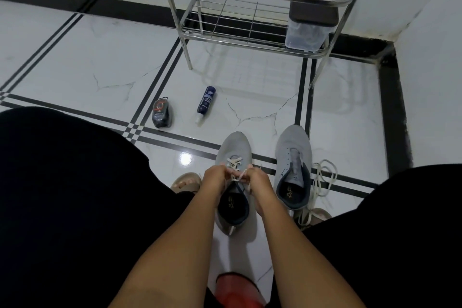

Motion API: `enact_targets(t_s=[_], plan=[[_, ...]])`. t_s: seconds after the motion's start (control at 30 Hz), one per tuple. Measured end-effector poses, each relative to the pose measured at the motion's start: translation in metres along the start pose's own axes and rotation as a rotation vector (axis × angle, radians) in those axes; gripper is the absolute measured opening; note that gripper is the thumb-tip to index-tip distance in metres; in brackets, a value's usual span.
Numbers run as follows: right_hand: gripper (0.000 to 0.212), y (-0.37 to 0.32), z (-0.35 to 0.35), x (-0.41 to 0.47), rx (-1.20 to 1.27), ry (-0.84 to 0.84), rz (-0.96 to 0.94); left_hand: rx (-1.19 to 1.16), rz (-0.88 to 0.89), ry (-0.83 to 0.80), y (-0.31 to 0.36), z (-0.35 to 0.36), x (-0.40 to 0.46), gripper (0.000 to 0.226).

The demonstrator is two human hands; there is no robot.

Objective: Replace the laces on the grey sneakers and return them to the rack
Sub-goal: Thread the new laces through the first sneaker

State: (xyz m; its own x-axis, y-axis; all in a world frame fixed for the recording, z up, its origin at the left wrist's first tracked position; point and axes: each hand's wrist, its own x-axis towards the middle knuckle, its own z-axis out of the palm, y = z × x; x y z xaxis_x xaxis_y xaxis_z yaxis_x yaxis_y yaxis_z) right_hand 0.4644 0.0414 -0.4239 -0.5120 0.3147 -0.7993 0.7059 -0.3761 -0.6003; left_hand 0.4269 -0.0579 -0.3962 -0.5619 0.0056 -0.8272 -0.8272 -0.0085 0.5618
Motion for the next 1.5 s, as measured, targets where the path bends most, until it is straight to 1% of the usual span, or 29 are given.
enact_targets(t_s=[0.07, 0.1, 0.2, 0.27, 0.33, 0.4, 0.43, 0.47, 0.5, 0.57, 0.63, 0.67, 0.73, 0.8, 0.93, 1.0, 1.13, 1.23, 1.27, 1.37, 1.5], plan=[[0.017, 0.007, 0.004, 0.0, 0.169, -0.05, -0.01, -0.164, -0.078, 0.029, -0.003, 0.002, 0.002, 0.029], [0.017, 0.01, 0.004, 0.0, 0.241, -0.039, -0.003, -0.273, -0.091, 0.021, -0.003, 0.001, 0.001, 0.03], [0.023, 0.016, 0.002, 0.006, 0.442, 0.103, 0.055, -0.484, -0.107, 0.071, -0.011, 0.001, 0.013, 0.036], [0.027, 0.018, 0.001, 0.007, 0.607, 0.148, 0.106, -0.616, -0.117, 0.102, -0.015, 0.001, 0.018, 0.038], [0.027, 0.018, 0.002, 0.006, 0.7, 0.15, 0.134, -0.632, -0.129, 0.104, -0.016, 0.002, 0.026, 0.038], [0.026, 0.02, 0.004, 0.01, 0.685, 0.165, 0.131, -0.585, -0.118, 0.074, -0.017, 0.003, 0.033, 0.035], [0.026, 0.018, 0.004, 0.012, 0.659, 0.177, 0.127, -0.509, -0.119, 0.06, -0.016, 0.004, 0.034, 0.034], [0.026, 0.016, 0.004, 0.016, 0.657, 0.185, 0.121, -0.481, -0.116, 0.058, -0.015, 0.005, 0.035, 0.033], [0.027, 0.013, 0.001, 0.018, 0.687, 0.192, 0.104, -0.496, -0.122, 0.04, -0.014, 0.008, 0.033, 0.033], [0.028, 0.012, 0.003, 0.022, 0.844, 0.185, 0.101, -0.606, -0.134, 0.017, -0.013, 0.008, 0.035, 0.036], [0.03, 0.014, 0.005, 0.024, 0.933, 0.184, 0.103, -0.713, -0.132, 0.03, -0.016, 0.006, 0.038, 0.038], [0.031, 0.016, 0.005, 0.025, 0.935, 0.182, 0.111, -0.732, -0.136, 0.036, -0.019, 0.007, 0.04, 0.038], [0.03, 0.017, 0.004, 0.026, 0.865, 0.172, 0.125, -0.648, -0.137, 0.057, -0.022, 0.006, 0.041, 0.037], [0.025, 0.016, 0.004, 0.028, 0.752, 0.151, 0.121, -0.447, -0.085, 0.059, -0.019, 0.007, 0.041, 0.033], [0.024, 0.01, 0.006, 0.028, 0.455, 0.064, -0.014, 0.048, 0.1, -0.006, -0.019, 0.012, 0.039, 0.025], [0.021, 0.009, 0.009, 0.027, 0.365, 0.03, -0.055, 0.169, 0.168, -0.03, -0.02, 0.011, 0.036, 0.026], [0.017, 0.012, 0.007, 0.022, 0.37, -0.033, -0.114, 0.135, 0.204, -0.061, -0.024, 0.007, 0.038, 0.027], [0.017, 0.013, 0.005, 0.017, 0.373, -0.092, -0.137, 0.014, 0.166, -0.11, -0.029, 0.006, 0.039, 0.02], [0.02, 0.013, 0.005, 0.017, 0.377, -0.107, -0.138, -0.041, 0.155, -0.139, -0.031, 0.005, 0.039, 0.018], [0.032, 0.013, 0.002, 0.019, 0.383, -0.143, -0.126, -0.155, 0.121, -0.207, -0.032, 0.003, 0.038, 0.023], [0.036, 0.01, 0.001, 0.018, 0.402, -0.153, -0.105, -0.143, 0.12, -0.232, -0.029, 0.003, 0.036, 0.021]])
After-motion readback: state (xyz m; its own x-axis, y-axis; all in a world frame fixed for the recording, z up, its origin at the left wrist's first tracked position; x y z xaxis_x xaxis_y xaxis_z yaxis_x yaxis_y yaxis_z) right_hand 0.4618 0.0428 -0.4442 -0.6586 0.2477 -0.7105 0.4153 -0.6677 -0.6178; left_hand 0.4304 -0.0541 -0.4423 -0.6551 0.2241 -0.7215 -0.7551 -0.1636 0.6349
